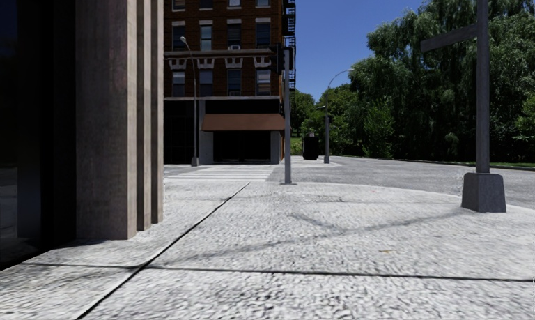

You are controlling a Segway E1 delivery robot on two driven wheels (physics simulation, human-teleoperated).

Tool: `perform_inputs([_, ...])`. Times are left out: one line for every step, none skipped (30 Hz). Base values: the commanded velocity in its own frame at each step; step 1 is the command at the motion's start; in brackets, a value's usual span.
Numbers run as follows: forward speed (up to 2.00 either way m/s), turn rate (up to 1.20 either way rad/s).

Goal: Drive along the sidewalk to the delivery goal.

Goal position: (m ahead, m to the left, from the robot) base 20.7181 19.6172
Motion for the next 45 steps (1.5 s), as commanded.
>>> perform_inputs([2.0,0.0])
perform_inputs([2.0,0.0])
perform_inputs([2.0,0.0])
perform_inputs([2.0,0.0])
perform_inputs([2.0,0.0])
perform_inputs([2.0,0.0])
perform_inputs([2.0,0.0])
perform_inputs([2.0,0.0])
perform_inputs([2.0,0.0])
perform_inputs([2.0,0.0])
perform_inputs([2.0,0.0])
perform_inputs([2.0,0.0])
perform_inputs([2.0,0.0])
perform_inputs([2.0,0.0])
perform_inputs([2.0,0.0])
perform_inputs([2.0,0.0])
perform_inputs([2.0,0.0])
perform_inputs([2.0,0.0])
perform_inputs([2.0,0.0])
perform_inputs([2.0,0.0])
perform_inputs([2.0,0.0])
perform_inputs([2.0,0.0])
perform_inputs([2.0,0.0])
perform_inputs([2.0,0.0])
perform_inputs([2.0,0.0])
perform_inputs([2.0,0.0])
perform_inputs([2.0,0.0])
perform_inputs([2.0,0.0])
perform_inputs([2.0,0.0])
perform_inputs([2.0,0.0])
perform_inputs([2.0,0.02])
perform_inputs([2.0,0.02])
perform_inputs([2.0,0.22])
perform_inputs([2.0,0.37])
perform_inputs([2.0,0.42])
perform_inputs([2.0,0.44])
perform_inputs([2.0,0.44])
perform_inputs([2.0,0.44])
perform_inputs([2.0,0.44])
perform_inputs([2.0,0.44])
perform_inputs([2.0,0.44])
perform_inputs([2.0,0.44])
perform_inputs([2.0,0.44])
perform_inputs([2.0,0.44])
perform_inputs([2.0,0.44])
